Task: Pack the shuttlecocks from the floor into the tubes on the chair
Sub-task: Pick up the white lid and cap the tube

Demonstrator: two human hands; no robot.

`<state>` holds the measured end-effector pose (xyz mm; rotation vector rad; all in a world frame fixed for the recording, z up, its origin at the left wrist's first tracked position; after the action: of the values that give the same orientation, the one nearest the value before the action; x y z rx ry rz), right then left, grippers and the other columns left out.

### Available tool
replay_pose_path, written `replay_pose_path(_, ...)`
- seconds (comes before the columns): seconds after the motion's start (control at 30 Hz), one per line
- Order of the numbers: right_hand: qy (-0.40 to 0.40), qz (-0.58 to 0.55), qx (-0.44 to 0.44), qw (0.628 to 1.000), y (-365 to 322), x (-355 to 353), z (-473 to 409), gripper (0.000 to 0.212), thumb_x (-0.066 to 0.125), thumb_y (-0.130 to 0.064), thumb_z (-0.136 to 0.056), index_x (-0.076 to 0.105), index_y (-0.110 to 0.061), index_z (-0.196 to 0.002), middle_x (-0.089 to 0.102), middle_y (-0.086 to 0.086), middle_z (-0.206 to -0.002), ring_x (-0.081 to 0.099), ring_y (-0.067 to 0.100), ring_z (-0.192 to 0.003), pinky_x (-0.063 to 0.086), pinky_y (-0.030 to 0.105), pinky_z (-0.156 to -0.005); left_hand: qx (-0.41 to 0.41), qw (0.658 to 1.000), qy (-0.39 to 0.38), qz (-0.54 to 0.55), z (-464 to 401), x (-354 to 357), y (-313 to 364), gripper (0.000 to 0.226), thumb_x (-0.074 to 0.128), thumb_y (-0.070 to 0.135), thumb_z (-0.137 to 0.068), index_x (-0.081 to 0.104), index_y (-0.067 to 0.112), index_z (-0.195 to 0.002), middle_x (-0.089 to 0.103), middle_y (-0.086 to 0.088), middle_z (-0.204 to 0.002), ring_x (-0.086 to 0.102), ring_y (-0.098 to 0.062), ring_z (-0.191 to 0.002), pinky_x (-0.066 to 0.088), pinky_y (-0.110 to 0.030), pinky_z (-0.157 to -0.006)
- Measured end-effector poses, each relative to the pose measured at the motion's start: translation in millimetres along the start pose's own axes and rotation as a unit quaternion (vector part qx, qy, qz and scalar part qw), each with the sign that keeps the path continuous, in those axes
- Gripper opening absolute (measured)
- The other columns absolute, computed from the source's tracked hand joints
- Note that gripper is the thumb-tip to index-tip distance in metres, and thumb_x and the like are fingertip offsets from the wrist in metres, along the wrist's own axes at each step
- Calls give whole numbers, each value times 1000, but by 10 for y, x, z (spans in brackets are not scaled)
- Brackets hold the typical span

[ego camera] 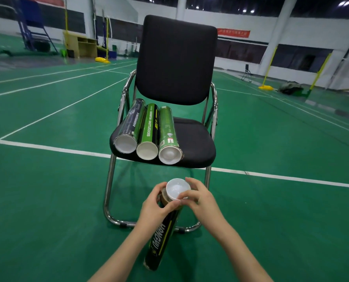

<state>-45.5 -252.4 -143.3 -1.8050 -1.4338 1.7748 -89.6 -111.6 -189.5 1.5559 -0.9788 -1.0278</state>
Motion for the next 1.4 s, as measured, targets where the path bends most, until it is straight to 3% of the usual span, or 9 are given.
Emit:
replay_pose_path(0.2,-56,14,15,998,-8,-78,0,9,66,-9,-81,73,-13,-85,44,-2,-141,41,12,-128,25,13,-99,10,1000,-11,-3,-13,53,27,50,83,31,-67,52,42,-104,65,23,-99,59,6,-96,44,-9,-77)
replay_pose_path(0.37,-81,2,18,997,-40,-100,37,24,68,-15,-80,65,-39,-76,43,-7,-142,40,6,-129,25,18,-106,19,1000,-17,-2,-19,75,-20,53,77,39,-60,51,44,-105,62,33,-101,59,6,-99,45,-17,-85)
replay_pose_path(0.5,-97,-26,31,994,-7,-102,66,24,61,-21,-86,62,-35,-106,44,-27,-131,39,-5,-124,28,22,-109,17,1000,-14,11,-6,64,-39,56,83,33,-64,53,40,-111,65,25,-105,59,5,-101,47,-18,-87)
replay_pose_path(0.63,-74,-19,38,996,-25,-81,25,35,61,-30,-85,54,-38,-119,54,-17,-129,47,-1,-118,36,26,-105,9,999,-13,37,18,64,-25,66,83,29,-66,49,44,-120,62,20,-110,59,7,-101,46,-13,-82)
replay_pose_path(0.8,-65,-14,55,996,-21,-32,30,51,66,-29,-81,49,-34,-129,53,-16,-131,46,-2,-119,34,24,-106,4,999,-30,40,23,31,-58,56,74,55,-49,60,54,-103,66,17,-112,62,-1,-104,48,-23,-91)
replay_pose_path(0.9,-69,-1,63,996,-17,-16,56,55,66,-31,-81,46,-31,-133,49,-14,-136,42,1,-125,31,23,-107,1,998,-36,45,53,2,-46,54,72,61,-59,61,46,-110,64,14,-117,60,-1,-107,46,-15,-88)
replay_pose_path(0.97,-71,9,66,995,-14,-19,64,56,66,-30,-82,45,-31,-134,48,-13,-138,41,4,-126,30,24,-107,-4,998,-39,52,64,3,-8,41,69,54,-74,60,41,-112,64,13,-116,59,0,-107,45,-8,-81)
replay_pose_path(1.1,-76,29,69,994,-6,-28,54,57,65,-33,-82,43,-33,-135,46,-12,-139,41,6,-127,32,30,-108,-13,997,-42,67,47,6,16,27,64,24,-85,61,37,-109,66,13,-111,62,1,-103,47,-8,-79)
replay_pose_path(1.4,-112,115,64,985,-17,12,-12,57,56,-42,-87,32,-40,-138,38,-19,-143,38,7,-130,35,40,-104,-15,997,-47,55,5,-30,38,27,62,16,-88,62,32,-110,67,11,-108,62,4,-100,48,-8,-76)
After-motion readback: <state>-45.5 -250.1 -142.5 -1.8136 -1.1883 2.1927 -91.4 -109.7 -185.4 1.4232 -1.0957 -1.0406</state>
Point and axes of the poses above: each hand's wrist, its own z-axis away from the middle knuckle, its own x-axis out of the palm, y = z × x, the point moved 4 cm from there along -z, towards the middle knuckle
